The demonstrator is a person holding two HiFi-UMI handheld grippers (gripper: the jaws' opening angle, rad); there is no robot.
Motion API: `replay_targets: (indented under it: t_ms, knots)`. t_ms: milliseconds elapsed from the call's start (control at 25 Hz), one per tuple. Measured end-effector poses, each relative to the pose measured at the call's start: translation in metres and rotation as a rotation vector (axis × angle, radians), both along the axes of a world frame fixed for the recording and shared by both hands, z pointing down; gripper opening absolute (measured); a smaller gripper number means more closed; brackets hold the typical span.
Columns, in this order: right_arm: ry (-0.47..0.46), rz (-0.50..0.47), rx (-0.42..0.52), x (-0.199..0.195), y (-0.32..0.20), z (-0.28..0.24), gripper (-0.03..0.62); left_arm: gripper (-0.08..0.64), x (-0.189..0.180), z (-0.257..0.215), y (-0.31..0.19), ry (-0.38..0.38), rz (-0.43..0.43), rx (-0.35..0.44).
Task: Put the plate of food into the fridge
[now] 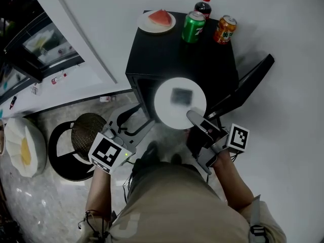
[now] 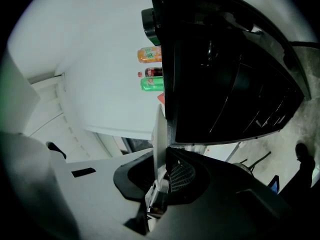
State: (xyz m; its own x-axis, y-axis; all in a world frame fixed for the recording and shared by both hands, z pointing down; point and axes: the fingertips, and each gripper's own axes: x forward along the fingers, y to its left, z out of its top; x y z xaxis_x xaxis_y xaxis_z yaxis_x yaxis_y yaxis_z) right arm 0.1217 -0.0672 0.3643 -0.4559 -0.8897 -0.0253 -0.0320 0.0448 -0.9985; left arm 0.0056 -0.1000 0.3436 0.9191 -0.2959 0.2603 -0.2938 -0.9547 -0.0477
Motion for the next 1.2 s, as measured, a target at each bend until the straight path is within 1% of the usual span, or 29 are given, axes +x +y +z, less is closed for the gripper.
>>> replay_targets:
  t_ms: [80,120,200,240,280,480,640,880,1000,1200]
  knots:
    - [0.008,-0.004,0.001,-0.001,0.002,0.003,0.040,0.196,0.000,0.000,0.003,0.051,0.013,-0.062]
    - [0.013,-0.005,0.002,-0.001,0.003,0.005,0.040,0.196,0.000,0.000,0.005,0.088,0.034,-0.116]
    - [0.015,-0.011,0.006,-0.003,0.006,0.008,0.040,0.196,0.004,0.001,0.010,0.170,0.095,-0.262]
    - [0.011,-0.019,0.009,-0.005,0.008,0.009,0.040,0.196,0.006,0.003,0.013,0.200,0.119,-0.326]
    - [0.007,-0.027,0.012,-0.007,0.010,0.011,0.040,0.196,0.008,0.007,0.014,0.219,0.133,-0.370]
    - [0.020,-0.019,-0.016,-0.009,0.018,0.024,0.040,0.196,0.012,0.021,0.019,0.251,0.145,-0.480]
    - [0.039,-0.019,-0.013,-0.012,0.021,0.030,0.040,0.196,0.021,0.036,0.030,0.259,0.184,-0.598]
    - [0.056,-0.024,-0.020,-0.017,0.024,0.040,0.040,0.196,0.024,0.048,0.034,0.282,0.182,-0.671]
    - [0.066,-0.034,-0.029,-0.021,0.025,0.047,0.041,0.196,0.024,0.057,0.038,0.266,0.189,-0.708]
    - [0.062,-0.038,-0.044,-0.026,0.025,0.054,0.040,0.196,0.024,0.062,0.038,0.244,0.191,-0.717]
